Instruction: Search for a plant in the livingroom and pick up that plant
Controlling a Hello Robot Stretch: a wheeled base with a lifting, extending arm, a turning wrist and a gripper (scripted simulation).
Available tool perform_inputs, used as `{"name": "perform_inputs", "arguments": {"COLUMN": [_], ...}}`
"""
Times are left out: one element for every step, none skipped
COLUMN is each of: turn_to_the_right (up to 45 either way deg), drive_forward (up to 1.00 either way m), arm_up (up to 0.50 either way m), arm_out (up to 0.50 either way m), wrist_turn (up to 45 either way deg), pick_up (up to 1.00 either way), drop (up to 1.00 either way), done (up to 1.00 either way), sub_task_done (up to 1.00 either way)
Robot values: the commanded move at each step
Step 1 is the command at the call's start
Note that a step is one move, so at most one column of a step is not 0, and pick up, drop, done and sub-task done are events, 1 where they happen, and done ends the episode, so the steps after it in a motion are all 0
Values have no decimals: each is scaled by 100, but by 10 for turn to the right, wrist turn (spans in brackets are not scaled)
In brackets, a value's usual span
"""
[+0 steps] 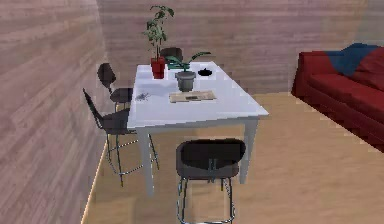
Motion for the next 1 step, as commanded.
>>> {"name": "perform_inputs", "arguments": {"turn_to_the_right": [0], "drive_forward": [20], "arm_up": [0], "arm_out": [0], "wrist_turn": [0], "pick_up": [0], "drop": [0], "done": [0], "sub_task_done": [0]}}
